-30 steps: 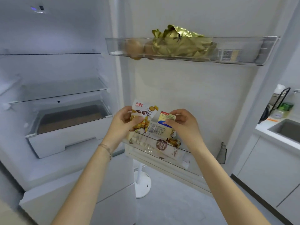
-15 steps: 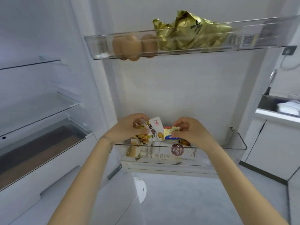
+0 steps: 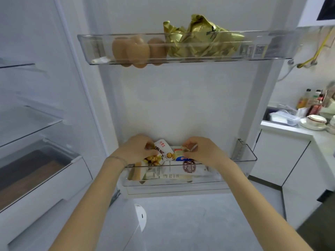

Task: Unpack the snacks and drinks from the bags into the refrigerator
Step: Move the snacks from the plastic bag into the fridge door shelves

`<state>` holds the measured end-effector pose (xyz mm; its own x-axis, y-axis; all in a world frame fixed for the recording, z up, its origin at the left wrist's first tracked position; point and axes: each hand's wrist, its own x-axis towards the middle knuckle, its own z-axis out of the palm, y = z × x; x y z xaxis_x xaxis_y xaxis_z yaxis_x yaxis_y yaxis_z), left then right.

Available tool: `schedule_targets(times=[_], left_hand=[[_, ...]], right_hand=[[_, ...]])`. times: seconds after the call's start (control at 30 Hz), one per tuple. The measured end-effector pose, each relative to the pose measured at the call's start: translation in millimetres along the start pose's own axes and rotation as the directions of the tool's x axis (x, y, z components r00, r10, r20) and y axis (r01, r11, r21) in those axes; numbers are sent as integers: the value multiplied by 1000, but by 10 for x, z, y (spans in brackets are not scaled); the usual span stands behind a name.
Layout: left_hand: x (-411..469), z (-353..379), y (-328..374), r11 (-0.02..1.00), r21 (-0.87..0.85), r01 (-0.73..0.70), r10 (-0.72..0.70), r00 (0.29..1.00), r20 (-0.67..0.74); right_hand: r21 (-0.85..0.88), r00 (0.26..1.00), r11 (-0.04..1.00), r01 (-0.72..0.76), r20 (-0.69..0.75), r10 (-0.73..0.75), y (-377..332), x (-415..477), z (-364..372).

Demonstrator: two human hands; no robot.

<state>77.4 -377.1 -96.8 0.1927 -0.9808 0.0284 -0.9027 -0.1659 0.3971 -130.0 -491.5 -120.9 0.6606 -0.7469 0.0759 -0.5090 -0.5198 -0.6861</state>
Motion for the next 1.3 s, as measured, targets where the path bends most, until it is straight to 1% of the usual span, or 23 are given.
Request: schedule_targets(times=[0.2,0.3,0.4,0.5,0.6,0.73,0.83,0.97,1.03,1.17,1.3], left_hand=[[-28,45,-60,999,-47,-21,19,999,-27],[-63,85,-37,995,-80,-56,50,996,-76],[-75,136,-21,990,-113,-89,63,975,-211],[-62,176,104,973,-104,-206,150,906,-395],[0,241,304,951,-98,-295,223,865,-449],[122,429,550,939,80,-334,333,827,-453],[226,560,802,921,159,-356,389,807,-445],[344,761,1259,896,225,-382,444,767,-464],[379,890,1550,883,251,-397,469,737,-487],[510,1212,2216,827,297,-477,561,671,-484],[744,1619,2942,764,341,-548,644,614,-456]], right_hand=[[-48,1000,999,-3,4,3,4,-13,21],[-95,999,995,37,-33,-41,-6,-40,23],[-76,980,990,118,-149,-129,-1,-111,28],[-129,941,972,198,-254,-226,12,-185,-9],[-250,899,943,220,-322,-295,47,-273,-111],[-334,860,927,169,-410,-304,176,-461,-297],[-386,820,914,128,-477,-317,335,-643,-505],[-388,787,921,39,-556,-268,627,-953,-822],[-412,785,911,-13,-569,-246,844,-1104,-975],[-428,806,891,-151,-575,-139,1333,-1408,-1363],[-449,783,842,-299,-619,-52,1853,-1789,-1862]])
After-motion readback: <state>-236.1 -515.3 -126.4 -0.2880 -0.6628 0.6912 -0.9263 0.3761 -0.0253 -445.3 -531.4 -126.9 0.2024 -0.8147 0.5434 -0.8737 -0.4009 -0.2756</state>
